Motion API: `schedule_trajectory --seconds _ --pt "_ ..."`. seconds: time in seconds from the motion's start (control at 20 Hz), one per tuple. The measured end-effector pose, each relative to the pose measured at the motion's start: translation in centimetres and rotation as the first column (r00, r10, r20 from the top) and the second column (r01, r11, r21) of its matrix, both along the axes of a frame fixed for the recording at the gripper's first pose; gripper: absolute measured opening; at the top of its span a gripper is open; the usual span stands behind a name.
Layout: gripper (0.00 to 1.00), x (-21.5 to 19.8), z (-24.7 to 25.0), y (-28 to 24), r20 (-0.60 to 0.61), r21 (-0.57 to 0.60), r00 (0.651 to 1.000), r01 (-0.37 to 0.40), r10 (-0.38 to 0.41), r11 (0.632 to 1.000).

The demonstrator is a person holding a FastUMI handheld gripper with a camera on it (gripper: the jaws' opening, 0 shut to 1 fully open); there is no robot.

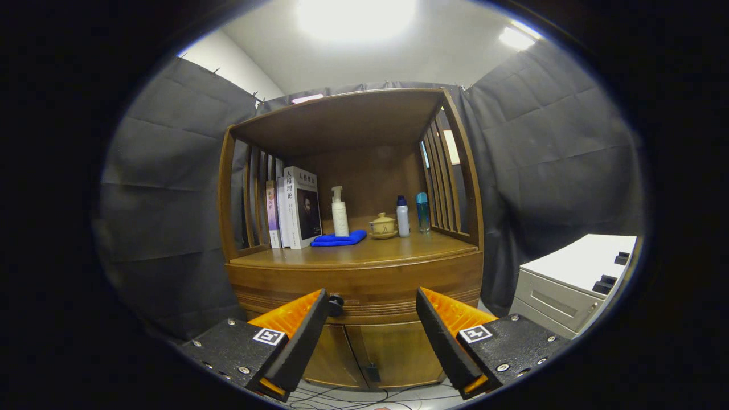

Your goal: Pull open the drawer, take out the items inside it, and place them on the countertop above the cabinet.

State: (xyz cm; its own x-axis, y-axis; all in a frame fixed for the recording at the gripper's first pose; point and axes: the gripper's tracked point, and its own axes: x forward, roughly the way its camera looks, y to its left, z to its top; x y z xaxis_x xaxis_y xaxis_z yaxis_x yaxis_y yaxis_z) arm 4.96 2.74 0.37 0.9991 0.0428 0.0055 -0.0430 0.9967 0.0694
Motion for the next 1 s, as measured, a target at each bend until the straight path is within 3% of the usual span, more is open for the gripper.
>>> schedule_trajectory --seconds 0.45,1.0 --pt "0.95 4.3 -1.0 2.3 -0.040 0.022 0.999 -0.030 0.031 0.999" --pt "0.95 9.5 -6.4 5.0 -0.124 -0.035 0.991 -0.051 0.047 0.998"
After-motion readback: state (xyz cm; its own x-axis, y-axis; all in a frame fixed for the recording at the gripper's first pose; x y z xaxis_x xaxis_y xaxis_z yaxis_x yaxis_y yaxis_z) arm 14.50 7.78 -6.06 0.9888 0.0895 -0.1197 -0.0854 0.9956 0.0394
